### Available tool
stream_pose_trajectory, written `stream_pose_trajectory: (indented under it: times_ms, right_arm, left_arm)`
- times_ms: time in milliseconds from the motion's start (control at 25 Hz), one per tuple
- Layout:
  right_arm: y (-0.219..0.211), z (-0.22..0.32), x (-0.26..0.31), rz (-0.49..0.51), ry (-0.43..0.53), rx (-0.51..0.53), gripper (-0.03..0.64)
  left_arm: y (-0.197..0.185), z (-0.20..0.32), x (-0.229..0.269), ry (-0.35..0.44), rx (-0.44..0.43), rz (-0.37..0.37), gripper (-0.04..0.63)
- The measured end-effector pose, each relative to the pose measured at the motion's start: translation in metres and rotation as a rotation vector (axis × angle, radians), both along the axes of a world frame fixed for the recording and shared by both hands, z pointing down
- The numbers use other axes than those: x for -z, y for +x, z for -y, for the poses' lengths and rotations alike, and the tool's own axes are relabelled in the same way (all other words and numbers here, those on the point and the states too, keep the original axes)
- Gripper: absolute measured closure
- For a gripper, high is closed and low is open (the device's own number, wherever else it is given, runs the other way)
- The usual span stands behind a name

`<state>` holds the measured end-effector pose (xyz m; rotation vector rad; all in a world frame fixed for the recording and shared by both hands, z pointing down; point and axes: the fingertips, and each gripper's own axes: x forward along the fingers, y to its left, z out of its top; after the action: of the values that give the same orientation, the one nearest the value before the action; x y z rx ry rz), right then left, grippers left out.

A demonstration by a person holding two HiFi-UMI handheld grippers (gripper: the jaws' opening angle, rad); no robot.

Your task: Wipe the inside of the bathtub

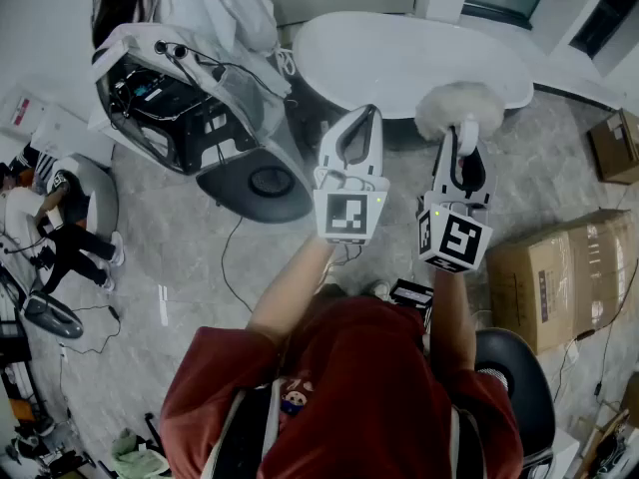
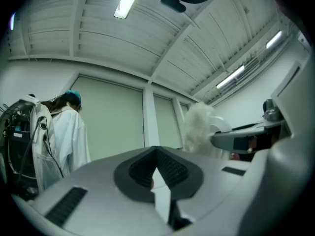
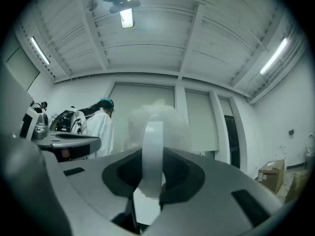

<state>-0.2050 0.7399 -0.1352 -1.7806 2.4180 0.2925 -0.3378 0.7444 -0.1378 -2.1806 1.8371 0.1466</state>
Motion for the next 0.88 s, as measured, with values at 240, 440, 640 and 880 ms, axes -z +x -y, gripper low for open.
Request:
stream_pose_trajectory:
  times_ms: [240,440,640,880]
  right_arm:
    - [0.006,0.003,0.001,0.01,-0.013,0.004,0.523]
    - [0.02,0.007,-0.006,0.017,-0.009,0.01,0.523]
    - [0.037,0.02,-0.012,0.021,-0.014,0.012,0.523]
    - [0.067,0.03,-0.011,0.002,0.014,0.009,0.523]
  left_arm:
    - [0.012,0.003,-0.002,-0.03,-0.019,0.037,0.58]
    - [0.031,0.005,-0.003,-0.015,-0.018,0.047,0.58]
    - [0.048,0.016,-0.005,-0.023,-0.012,0.021,0.58]
    - [0.08,0.029,-0.006,-0.019,0.008,0.042,0.58]
